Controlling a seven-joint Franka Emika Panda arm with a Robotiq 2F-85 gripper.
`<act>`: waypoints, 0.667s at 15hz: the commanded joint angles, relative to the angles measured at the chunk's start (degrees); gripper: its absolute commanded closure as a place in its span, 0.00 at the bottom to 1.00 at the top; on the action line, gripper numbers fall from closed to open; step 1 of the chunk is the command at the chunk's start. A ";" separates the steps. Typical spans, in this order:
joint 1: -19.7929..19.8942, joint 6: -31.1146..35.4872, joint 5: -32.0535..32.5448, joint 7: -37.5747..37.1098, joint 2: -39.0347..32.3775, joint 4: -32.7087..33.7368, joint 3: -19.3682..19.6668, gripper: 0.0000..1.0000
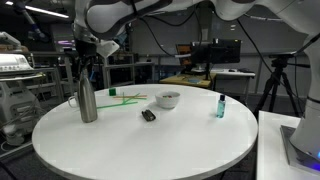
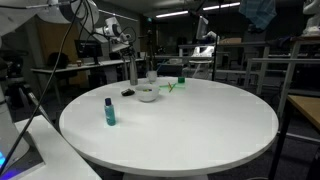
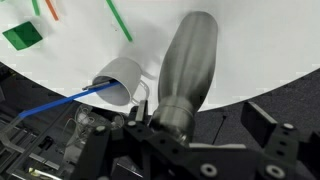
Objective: Move the silver flask from the left to the right
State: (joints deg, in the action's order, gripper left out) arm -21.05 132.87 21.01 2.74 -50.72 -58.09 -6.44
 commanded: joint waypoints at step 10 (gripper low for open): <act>-1.01 5.16 5.97 -1.20 -1.14 0.86 2.73 0.00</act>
State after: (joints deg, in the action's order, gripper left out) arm -21.11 136.18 24.95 2.75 -51.24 -58.10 -5.40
